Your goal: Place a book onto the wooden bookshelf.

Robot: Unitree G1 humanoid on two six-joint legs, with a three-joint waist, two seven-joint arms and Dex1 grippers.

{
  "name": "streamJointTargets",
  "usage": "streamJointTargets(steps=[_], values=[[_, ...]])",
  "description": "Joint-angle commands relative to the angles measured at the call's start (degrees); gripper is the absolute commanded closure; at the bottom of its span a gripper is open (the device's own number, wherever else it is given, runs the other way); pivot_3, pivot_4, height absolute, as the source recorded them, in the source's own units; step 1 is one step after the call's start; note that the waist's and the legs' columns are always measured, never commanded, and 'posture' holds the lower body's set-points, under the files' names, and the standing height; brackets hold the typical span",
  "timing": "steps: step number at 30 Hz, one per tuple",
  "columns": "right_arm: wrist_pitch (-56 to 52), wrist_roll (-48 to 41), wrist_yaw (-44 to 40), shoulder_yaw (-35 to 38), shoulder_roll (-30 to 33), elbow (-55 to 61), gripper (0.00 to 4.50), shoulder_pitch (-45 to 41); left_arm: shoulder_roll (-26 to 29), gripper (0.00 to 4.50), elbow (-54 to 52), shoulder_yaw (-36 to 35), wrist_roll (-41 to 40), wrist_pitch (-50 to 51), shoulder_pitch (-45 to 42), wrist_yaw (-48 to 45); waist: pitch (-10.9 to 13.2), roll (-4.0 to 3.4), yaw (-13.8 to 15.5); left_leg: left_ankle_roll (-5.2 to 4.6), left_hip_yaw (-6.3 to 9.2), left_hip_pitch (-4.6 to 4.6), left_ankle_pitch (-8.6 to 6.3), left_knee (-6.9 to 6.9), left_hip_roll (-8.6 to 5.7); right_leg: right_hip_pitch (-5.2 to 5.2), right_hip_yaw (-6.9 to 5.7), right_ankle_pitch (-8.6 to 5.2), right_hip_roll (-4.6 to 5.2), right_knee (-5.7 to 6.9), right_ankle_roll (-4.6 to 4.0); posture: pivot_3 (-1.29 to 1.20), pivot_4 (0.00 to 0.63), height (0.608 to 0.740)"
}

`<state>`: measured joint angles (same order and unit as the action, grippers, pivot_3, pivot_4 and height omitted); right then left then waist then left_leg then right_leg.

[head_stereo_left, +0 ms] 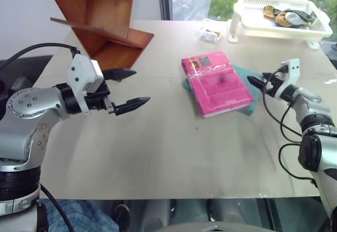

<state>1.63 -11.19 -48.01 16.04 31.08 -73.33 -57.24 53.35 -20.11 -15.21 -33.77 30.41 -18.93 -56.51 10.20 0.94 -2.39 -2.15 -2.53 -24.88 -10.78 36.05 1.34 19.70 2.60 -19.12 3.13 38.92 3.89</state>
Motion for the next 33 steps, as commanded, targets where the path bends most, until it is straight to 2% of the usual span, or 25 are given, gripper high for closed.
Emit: streamJointTargets(steps=[1, 6, 9, 20, 26, 33], values=[[2.31, 0.89, 3.88, 0.65, 0.59, -0.80, 0.00, -2.11, 0.18, 0.06, -1.38, -1.22, 0.04, -1.29, -0.35, 0.49, 0.00, 0.00, -0.04, 0.00, 0.00, 0.00, 0.00, 0.00, 0.00, 0.00, 0.00, 0.00, 0.00, 0.00, 0.00, 0.00, 0.150, 0.740], [1.16, 0.99, 3.35, 1.33, 0.47, -1.85, 0.00, -2.66, 0.37, 0.06, -1.70, -1.75, 0.07, -1.37, 0.11, 1.04, 0.00, 0.00, -0.05, 0.00, 0.00, 0.00, 0.00, 0.00, 0.00, 0.00, 0.00, 0.00, -0.01, 0.00, 0.00, 0.00, 0.150, 0.740], [-0.15, 0.88, 0.33, 1.39, 0.24, -2.00, 0.00, -2.84, 0.46, 0.06, -2.01, -2.00, -0.07, -1.29, 0.44, 1.28, 0.00, 0.00, -0.06, 0.00, -0.01, 0.00, 0.00, 0.00, 0.00, 0.00, 0.01, 0.00, 0.00, 0.00, 0.00, 0.00, 0.150, 0.740], [-4.80, -0.44, -13.80, 2.05, -0.66, -1.33, 0.00, -2.33, 1.15, 0.06, -3.05, -3.01, -0.28, -0.68, 1.60, 2.33, 0.00, -0.01, -0.09, 0.00, 0.00, 0.01, 0.00, -0.01, 0.00, 0.00, 0.00, 0.00, -0.01, 0.01, 0.00, 0.00, 0.150, 0.740], [-7.65, -1.45, -25.57, 0.89, -0.81, 1.43, 0.00, -0.05, 0.97, 0.06, -2.92, -2.67, -0.02, -0.83, 1.89, 2.72, 0.00, -0.01, -0.09, -0.01, 0.01, 0.01, 0.00, -0.02, 0.01, 0.00, -0.01, 0.00, -0.01, 0.01, 0.00, 0.00, 0.150, 0.740], [-9.65, -3.11, -30.53, -0.01, -4.69, 7.65, 0.00, 2.94, 0.31, 0.06, -1.02, -0.09, 0.38, -1.51, -0.58, 2.22, 0.00, -0.01, -0.16, -0.01, 0.02, 0.02, -0.01, -0.02, 0.01, 0.01, -0.01, 0.00, -0.02, 0.03, 0.00, 0.00, 0.150, 0.740]])
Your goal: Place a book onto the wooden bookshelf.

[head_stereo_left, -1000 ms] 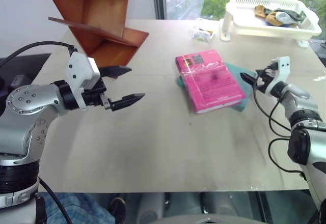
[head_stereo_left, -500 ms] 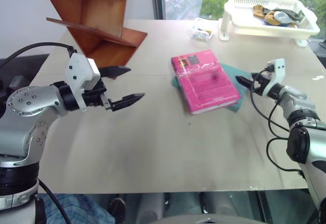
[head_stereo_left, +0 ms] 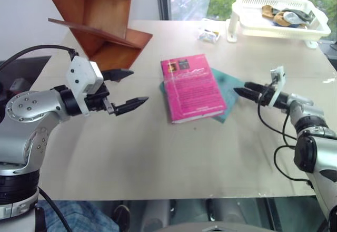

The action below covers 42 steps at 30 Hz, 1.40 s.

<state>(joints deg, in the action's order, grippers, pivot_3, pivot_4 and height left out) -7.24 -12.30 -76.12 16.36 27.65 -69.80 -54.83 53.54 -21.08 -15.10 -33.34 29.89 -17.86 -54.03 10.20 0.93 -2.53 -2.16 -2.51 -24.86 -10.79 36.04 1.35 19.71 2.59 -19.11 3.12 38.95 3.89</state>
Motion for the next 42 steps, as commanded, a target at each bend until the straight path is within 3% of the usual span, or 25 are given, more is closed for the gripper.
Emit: streamJointTargets(steps=[1, 9, 18, 25, 33, 40, 42], values=[[-1.37, -2.31, -2.92, -0.53, -1.86, 5.24, 0.00, 1.00, 0.07, 0.06, 0.17, -0.02, 0.00, -1.03, -1.91, -0.36, 0.00, 0.00, -0.03, 0.00, 0.00, 0.00, 0.00, 0.00, 0.00, 0.00, 0.00, 0.00, 0.00, 0.01, 0.00, 0.00, 0.150, 0.740], [-5.58, -3.67, -5.84, -4.10, -4.25, 15.37, 0.00, 6.20, 0.07, 0.06, 0.51, 0.51, 0.02, -0.95, -2.39, -0.83, 0.00, 0.00, 0.20, 0.00, 0.04, -0.02, 0.00, 0.00, -0.02, 0.00, -0.04, 0.00, 0.03, 0.01, 0.00, 0.00, 0.150, 0.740], [4.61, -4.89, 12.46, 1.11, -2.48, 9.93, 0.00, -0.15, -0.31, 0.06, 5.19, -0.73, 2.42, -1.78, -1.70, 1.48, 0.02, -0.03, 0.02, 0.01, 0.04, 0.01, 0.00, 0.00, -0.02, 0.02, -0.04, 0.00, 0.02, 0.06, 0.00, 0.00, 0.150, 0.740], [-4.04, -9.70, 17.37, 1.61, -9.45, 16.31, 0.00, -2.00, -0.66, 0.06, 10.54, -0.51, 4.04, -4.65, 0.69, -0.82, 0.02, -0.01, -0.10, 0.01, 0.02, 0.01, 0.00, -0.03, 0.02, 0.03, -0.01, 0.00, 0.01, 0.04, 0.00, 0.00, 0.150, 0.740], [-6.60, -7.16, 21.44, -4.92, -17.55, 20.66, 0.00, -0.93, 0.02, 0.06, 11.41, -1.20, 3.77, -5.47, 0.76, -2.68, 0.02, -0.01, 0.24, 0.01, 0.04, -0.04, -0.01, -0.06, -0.05, 0.07, -0.07, 0.00, 0.13, 0.04, 0.00, 0.00, 0.150, 0.740], [-6.00, -4.08, 21.77, -9.46, -20.80, 17.43, 0.00, -2.94, 0.19, 0.06, 9.94, -2.44, 3.62, -5.02, 1.82, -2.69, 0.02, -0.01, 0.02, 0.01, 0.10, -0.02, -0.01, -0.12, -0.04, 0.09, -0.10, 0.00, 0.11, 0.06, -0.01, 0.00, 0.150, 0.740], [-5.94, -3.98, 18.27, -11.03, -21.06, 18.62, 0.00, -2.62, 0.34, 0.06, 9.08, -3.54, 3.43, -4.77, 3.12, -2.67, 0.02, -0.01, -0.11, 0.01, 0.09, -0.02, -0.01, -0.12, -0.04, 0.09, -0.09, 0.00, 0.11, 0.06, -0.01, 0.00, 0.150, 0.740]])
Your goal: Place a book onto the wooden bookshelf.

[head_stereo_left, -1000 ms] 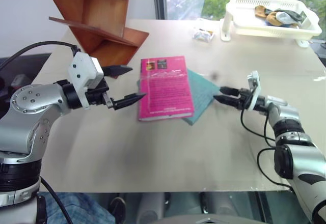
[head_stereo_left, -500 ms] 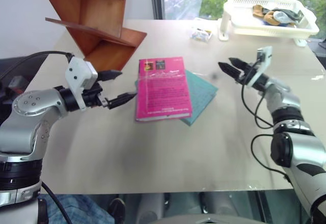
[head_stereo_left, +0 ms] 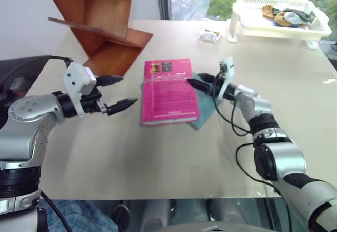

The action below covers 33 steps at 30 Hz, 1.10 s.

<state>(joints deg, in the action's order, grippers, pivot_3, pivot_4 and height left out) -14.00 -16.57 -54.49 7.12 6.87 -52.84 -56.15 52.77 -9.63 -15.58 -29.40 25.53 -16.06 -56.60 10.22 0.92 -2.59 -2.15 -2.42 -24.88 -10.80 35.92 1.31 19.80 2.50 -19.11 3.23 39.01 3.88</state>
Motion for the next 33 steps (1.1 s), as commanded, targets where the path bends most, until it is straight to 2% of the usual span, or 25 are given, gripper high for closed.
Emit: streamJointTargets(steps=[1, 12, 21, 25, 28, 33], values=[[0.83, 0.41, -5.72, -2.90, -0.24, 2.77, 0.00, -0.82, 1.29, 0.06, -2.78, -3.75, -0.63, -0.23, 2.11, -0.12, 0.00, 0.00, -0.12, 0.00, 0.00, 0.00, 0.00, -0.01, 0.00, 0.00, 0.01, 0.00, 0.00, 0.00, 0.00, 0.00, 0.150, 0.740], [-0.32, -1.06, -14.15, -6.96, -1.36, 11.06, 0.00, 3.25, 4.57, 0.06, -3.95, -8.82, 0.05, 0.37, 8.45, -0.99, 0.00, 0.01, 0.01, -0.09, 0.05, 0.01, -0.07, -0.17, -0.02, 0.08, -0.08, 0.00, 0.32, -0.04, -0.01, 0.00, 0.150, 0.740], [2.45, -0.65, -10.53, -5.33, -0.34, 9.25, 0.00, 2.88, 5.21, 0.06, -3.07, -9.11, 0.23, 0.38, 10.49, -1.80, 0.00, 0.00, 0.02, 0.02, 0.09, 0.03, -0.11, -0.27, -0.05, 0.09, -0.11, 0.00, 0.37, -0.07, -0.02, 0.00, 0.150, 0.740], [1.75, -2.20, -10.90, -3.23, 3.49, 12.11, 0.00, 3.54, 3.77, 0.06, -2.84, -8.63, -0.91, 1.27, 10.60, -1.45, 0.00, 0.01, 0.21, 0.03, 0.10, 0.02, -0.09, -0.33, -0.07, 0.10, -0.14, 0.00, 0.40, -0.11, -0.02, 0.00, 0.150, 0.740], [-1.12, -4.42, -13.11, -2.59, 7.40, 18.87, 0.00, 6.57, 1.73, 0.06, -0.36, -7.90, -1.91, 1.73, 10.16, -1.50, 0.00, 0.01, 0.23, -0.02, 0.09, 0.02, -0.09, -0.38, -0.10, 0.10, -0.14, 0.00, 0.46, -0.13, -0.02, 0.00, 0.150, 0.740], [-10.31, -10.51, -17.64, -2.17, 18.20, 42.02, 0.00, 17.37, -2.30, 0.06, 8.89, -4.10, -2.17, 1.68, 6.15, -2.91, 0.01, 0.00, 0.63, -0.12, 0.09, -0.01, -0.08, -0.50, -0.10, 0.09, -0.26, -0.01, 0.50, -0.17, -0.02, 0.00, 0.150, 0.740]])
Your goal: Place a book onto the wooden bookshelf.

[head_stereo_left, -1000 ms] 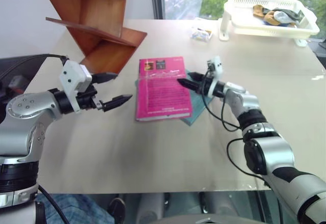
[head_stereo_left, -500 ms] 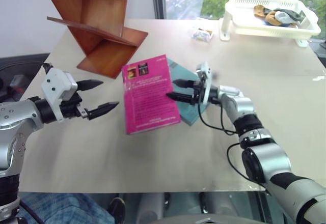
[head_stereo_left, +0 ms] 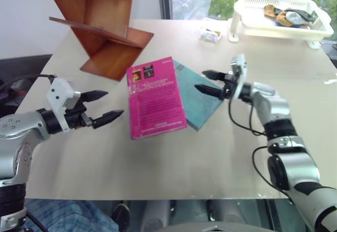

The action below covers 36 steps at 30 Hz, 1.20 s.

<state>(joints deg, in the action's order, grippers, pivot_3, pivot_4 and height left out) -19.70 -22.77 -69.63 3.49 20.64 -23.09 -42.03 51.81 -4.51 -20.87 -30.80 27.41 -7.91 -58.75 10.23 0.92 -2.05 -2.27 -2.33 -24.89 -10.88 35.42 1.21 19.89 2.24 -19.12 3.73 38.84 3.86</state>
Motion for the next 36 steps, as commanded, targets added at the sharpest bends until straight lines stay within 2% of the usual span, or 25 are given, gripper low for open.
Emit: streamJointTargets(steps=[1, 3, 8, 14, 20, 26, 30, 36], values=[[-7.03, -6.33, -2.84, 2.31, 6.90, 17.22, 0.00, 5.82, -2.16, 0.06, 6.30, 2.41, 0.32, -1.04, -3.31, -0.72, 0.00, 0.00, 0.19, -0.01, -0.01, 0.00, -0.01, 0.01, -0.01, 0.01, -0.06, 0.00, 0.02, 0.00, 0.00, 0.00, 0.150, 0.740], [-10.62, -10.74, -3.54, 4.68, 11.29, 25.13, 0.00, 10.64, -3.35, 0.06, 10.57, 4.60, 1.65, -1.78, -5.77, -1.46, 0.00, 0.02, 0.20, -0.03, -0.02, 0.00, -0.01, 0.02, -0.03, 0.00, -0.09, 0.00, 0.07, -0.01, 0.00, 0.00, 0.150, 0.740], [-19.70, -22.09, -6.76, 13.21, 23.26, 39.50, 0.00, 23.40, -6.64, 0.06, 21.80, 7.85, -1.23, 3.49, -13.18, -7.07, -0.01, 0.09, 0.29, -0.04, 0.02, 0.03, -0.01, 0.07, -0.02, -0.10, -0.15, 0.00, 0.05, -0.01, 0.01, 0.00, 0.150, 0.740], [-26.90, -32.52, -4.24, 26.41, 31.36, 48.88, 0.00, 35.20, -9.22, 0.06, 42.19, 9.51, -0.49, 7.99, -24.26, -13.44, -0.03, 0.17, 0.35, -0.05, 0.08, 0.02, -0.01, 0.24, 0.02, -0.15, -0.17, -0.01, -0.10, 0.06, 0.01, 0.00, 0.150, 0.740], [-29.55, -37.62, -4.39, 38.57, 35.11, 52.87, 0.00, 44.18, -11.00, 0.06, 56.60, 14.41, 4.65, 9.34, -32.52, -19.84, -0.08, 0.26, 1.03, -0.07, 0.11, 0.00, -0.01, 0.40, -0.01, -0.19, -0.21, -0.01, -0.19, 0.07, 0.03, 0.00, 0.150, 0.740], [-30.70, -43.00, -4.60, 46.13, 36.59, 52.62, 0.00, 48.08, -13.51, 0.06, 62.45, 15.57, 4.83, 17.42, -38.10, -27.58, -0.11, 0.29, 1.67, -0.12, 0.18, -0.03, -0.04, 0.58, -0.03, -0.32, -0.29, -0.01, -0.27, 0.06, 0.03, 0.00, 0.150, 0.740], [-30.52, -43.44, -5.58, 48.89, 38.46, 51.32, 0.00, 49.18, -14.81, 0.06, 63.02, 16.96, 5.15, 25.49, -39.43, -31.48, -0.12, 0.28, 1.49, -0.15, 0.34, -0.17, -0.06, 0.73, -0.05, -0.31, -0.43, -0.01, -0.27, 0.07, 0.03, 0.00, 0.150, 0.740], [-30.48, -44.44, -6.54, 49.35, 39.26, 50.82, 0.00, 50.02, -16.18, 0.06, 64.17, 15.10, 4.65, 28.62, -39.87, -30.82, -0.12, 0.28, 1.49, -0.15, 0.43, -0.20, -0.06, 0.74, -0.05, -0.32, -0.50, -0.01, -0.27, 0.07, 0.03, 0.00, 0.150, 0.740]])
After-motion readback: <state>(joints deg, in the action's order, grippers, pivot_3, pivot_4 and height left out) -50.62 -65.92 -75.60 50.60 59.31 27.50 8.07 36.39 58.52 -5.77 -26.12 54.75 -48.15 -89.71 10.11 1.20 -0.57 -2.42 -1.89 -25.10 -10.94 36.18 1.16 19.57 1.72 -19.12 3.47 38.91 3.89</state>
